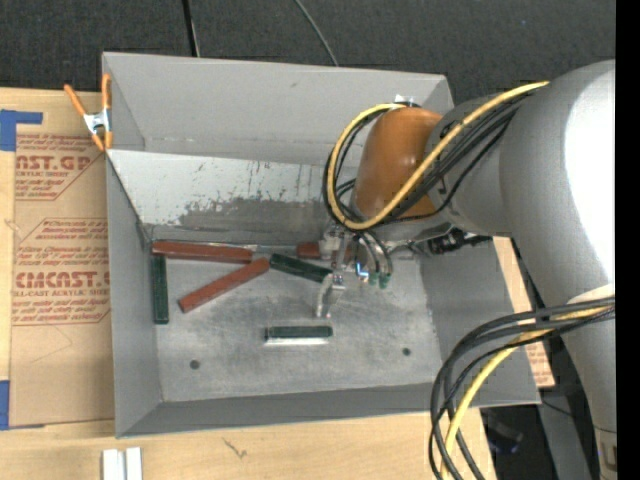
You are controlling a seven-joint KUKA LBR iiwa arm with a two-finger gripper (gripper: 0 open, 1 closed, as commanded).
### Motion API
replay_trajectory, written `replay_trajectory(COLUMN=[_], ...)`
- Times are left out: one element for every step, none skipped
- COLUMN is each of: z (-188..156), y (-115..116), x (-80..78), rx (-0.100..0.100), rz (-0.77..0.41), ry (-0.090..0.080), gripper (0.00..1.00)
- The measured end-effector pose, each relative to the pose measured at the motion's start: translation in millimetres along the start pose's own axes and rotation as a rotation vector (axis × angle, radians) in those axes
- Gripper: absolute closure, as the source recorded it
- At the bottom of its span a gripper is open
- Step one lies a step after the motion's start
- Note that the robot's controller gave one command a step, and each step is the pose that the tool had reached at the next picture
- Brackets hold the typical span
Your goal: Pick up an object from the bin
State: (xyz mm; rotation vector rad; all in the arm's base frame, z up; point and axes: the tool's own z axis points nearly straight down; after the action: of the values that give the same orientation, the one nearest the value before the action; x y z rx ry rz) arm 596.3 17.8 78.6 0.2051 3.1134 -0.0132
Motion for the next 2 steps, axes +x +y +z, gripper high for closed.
replay_trajectory(z=[-0.5,-0.5], y=[2.2,2.4], x=[-1.8,-1.8], rx=[-0.008,-0.007], rz=[-0.003,-0.004], ry=[-0.01,-0.01], gripper=[1.0,1.0])
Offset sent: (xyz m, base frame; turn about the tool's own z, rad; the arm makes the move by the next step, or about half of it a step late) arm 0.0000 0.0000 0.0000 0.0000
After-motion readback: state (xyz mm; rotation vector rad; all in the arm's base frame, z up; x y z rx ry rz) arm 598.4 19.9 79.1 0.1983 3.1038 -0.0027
